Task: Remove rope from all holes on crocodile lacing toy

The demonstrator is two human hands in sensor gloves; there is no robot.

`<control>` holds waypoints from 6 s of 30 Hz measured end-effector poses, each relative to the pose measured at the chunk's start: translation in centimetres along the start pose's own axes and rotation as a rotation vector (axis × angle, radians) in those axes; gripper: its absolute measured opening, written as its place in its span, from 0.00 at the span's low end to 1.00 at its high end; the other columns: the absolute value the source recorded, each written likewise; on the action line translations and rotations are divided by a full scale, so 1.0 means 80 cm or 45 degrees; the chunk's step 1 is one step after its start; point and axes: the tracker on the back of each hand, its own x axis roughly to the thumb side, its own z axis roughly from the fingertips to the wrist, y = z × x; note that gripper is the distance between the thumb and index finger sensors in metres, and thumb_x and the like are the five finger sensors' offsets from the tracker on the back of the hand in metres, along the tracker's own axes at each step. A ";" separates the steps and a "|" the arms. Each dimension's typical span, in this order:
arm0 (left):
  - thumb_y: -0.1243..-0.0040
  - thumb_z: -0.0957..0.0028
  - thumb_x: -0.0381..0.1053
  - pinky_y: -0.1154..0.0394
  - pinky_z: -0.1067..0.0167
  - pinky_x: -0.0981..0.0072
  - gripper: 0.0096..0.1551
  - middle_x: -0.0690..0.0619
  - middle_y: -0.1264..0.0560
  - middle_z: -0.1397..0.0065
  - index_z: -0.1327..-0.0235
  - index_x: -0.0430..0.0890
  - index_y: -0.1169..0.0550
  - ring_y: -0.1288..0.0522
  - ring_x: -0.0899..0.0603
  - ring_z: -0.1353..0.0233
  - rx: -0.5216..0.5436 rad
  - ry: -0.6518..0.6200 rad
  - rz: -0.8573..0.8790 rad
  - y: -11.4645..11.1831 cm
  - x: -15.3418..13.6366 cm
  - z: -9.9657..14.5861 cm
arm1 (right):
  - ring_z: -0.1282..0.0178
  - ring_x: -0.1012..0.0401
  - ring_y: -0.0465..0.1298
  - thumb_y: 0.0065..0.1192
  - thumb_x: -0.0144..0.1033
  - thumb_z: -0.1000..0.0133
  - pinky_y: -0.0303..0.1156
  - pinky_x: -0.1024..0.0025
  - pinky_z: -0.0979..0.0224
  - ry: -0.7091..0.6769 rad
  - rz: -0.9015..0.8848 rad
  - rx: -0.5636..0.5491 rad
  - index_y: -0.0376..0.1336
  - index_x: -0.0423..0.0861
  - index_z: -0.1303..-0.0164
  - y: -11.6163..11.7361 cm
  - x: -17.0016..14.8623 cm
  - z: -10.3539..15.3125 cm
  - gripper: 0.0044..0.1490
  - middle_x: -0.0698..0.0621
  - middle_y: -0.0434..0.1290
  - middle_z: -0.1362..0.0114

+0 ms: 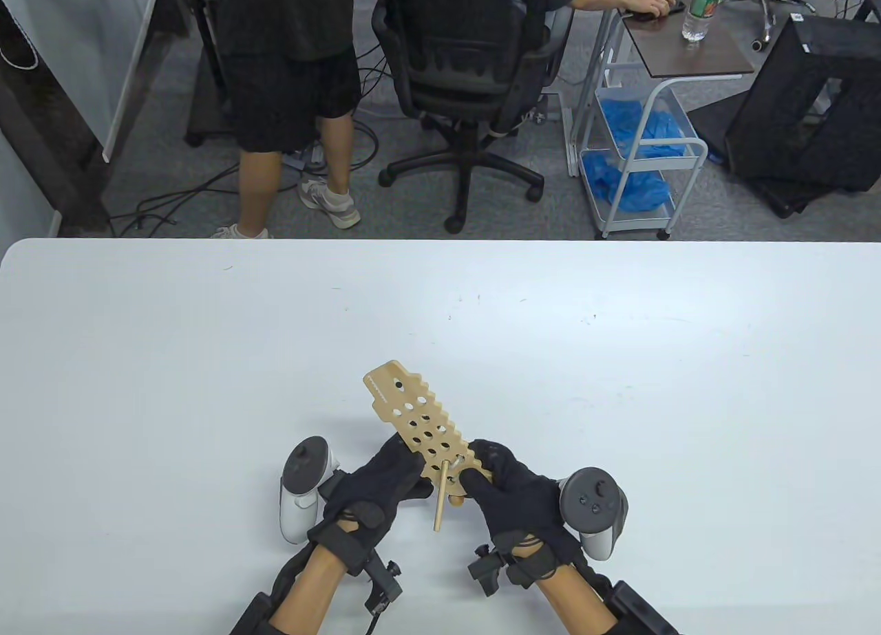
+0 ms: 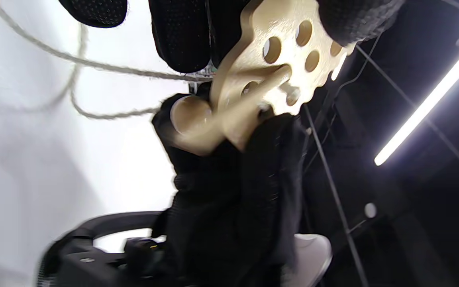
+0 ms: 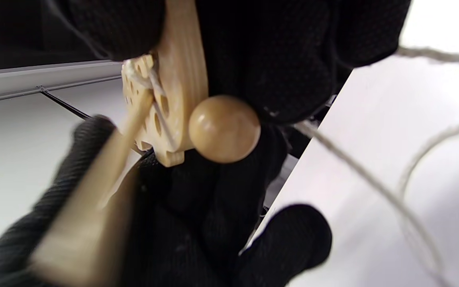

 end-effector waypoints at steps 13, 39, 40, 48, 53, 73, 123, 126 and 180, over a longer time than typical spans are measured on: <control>0.33 0.51 0.66 0.36 0.31 0.28 0.61 0.50 0.26 0.24 0.15 0.45 0.51 0.27 0.39 0.27 0.134 0.101 -0.529 -0.012 0.013 0.004 | 0.61 0.46 0.84 0.69 0.40 0.51 0.72 0.38 0.43 0.025 0.051 -0.076 0.64 0.35 0.44 -0.006 -0.004 0.002 0.31 0.39 0.81 0.53; 0.37 0.46 0.55 0.27 0.35 0.38 0.55 0.55 0.18 0.42 0.18 0.41 0.54 0.17 0.49 0.52 0.280 0.029 -0.690 -0.013 0.031 0.009 | 0.63 0.47 0.84 0.66 0.40 0.50 0.72 0.38 0.45 0.279 -0.241 -0.184 0.64 0.34 0.45 -0.020 -0.046 0.001 0.31 0.39 0.82 0.55; 0.37 0.46 0.54 0.27 0.35 0.38 0.54 0.55 0.18 0.41 0.18 0.41 0.54 0.17 0.49 0.52 0.293 0.031 -0.697 -0.012 0.031 0.009 | 0.63 0.47 0.84 0.66 0.40 0.50 0.73 0.38 0.45 0.294 -0.258 -0.193 0.64 0.34 0.45 -0.022 -0.048 0.001 0.31 0.39 0.82 0.55; 0.38 0.45 0.52 0.29 0.34 0.37 0.52 0.54 0.20 0.38 0.17 0.44 0.53 0.18 0.49 0.50 0.391 0.076 -0.702 0.007 0.028 0.013 | 0.64 0.47 0.84 0.65 0.41 0.49 0.73 0.38 0.45 0.424 -0.452 -0.289 0.64 0.33 0.45 -0.034 -0.065 0.002 0.31 0.39 0.82 0.55; 0.38 0.45 0.50 0.29 0.33 0.36 0.48 0.53 0.21 0.36 0.16 0.50 0.49 0.19 0.48 0.47 0.477 0.084 -0.692 0.022 0.030 0.018 | 0.65 0.47 0.84 0.65 0.40 0.49 0.73 0.38 0.46 0.515 -0.456 -0.325 0.65 0.32 0.46 -0.041 -0.075 0.003 0.31 0.38 0.82 0.56; 0.35 0.47 0.45 0.30 0.32 0.34 0.31 0.53 0.20 0.35 0.29 0.63 0.26 0.19 0.46 0.40 0.677 0.183 -0.639 0.085 0.018 0.032 | 0.64 0.46 0.83 0.64 0.40 0.49 0.72 0.38 0.46 0.672 -0.574 -0.506 0.64 0.32 0.45 -0.085 -0.102 0.004 0.31 0.38 0.81 0.56; 0.41 0.42 0.54 0.23 0.36 0.49 0.24 0.59 0.17 0.42 0.33 0.60 0.30 0.17 0.54 0.47 1.289 0.130 0.244 0.192 -0.026 0.115 | 0.55 0.47 0.81 0.53 0.41 0.44 0.68 0.39 0.39 0.798 -0.936 -0.845 0.57 0.35 0.38 -0.139 -0.136 0.027 0.31 0.39 0.77 0.47; 0.40 0.44 0.55 0.23 0.37 0.48 0.23 0.58 0.16 0.43 0.34 0.60 0.28 0.16 0.53 0.48 1.251 0.106 0.138 0.187 -0.019 0.106 | 0.55 0.47 0.81 0.54 0.42 0.45 0.69 0.38 0.39 0.785 -0.837 -0.761 0.58 0.35 0.38 -0.130 -0.135 0.022 0.31 0.39 0.77 0.48; 0.31 0.52 0.55 0.29 0.32 0.37 0.21 0.55 0.16 0.40 0.45 0.65 0.14 0.18 0.48 0.42 0.539 -0.409 -1.563 -0.037 0.078 0.032 | 0.69 0.47 0.84 0.66 0.42 0.49 0.74 0.39 0.50 0.427 -0.275 0.091 0.67 0.31 0.49 0.020 -0.043 0.003 0.30 0.38 0.83 0.61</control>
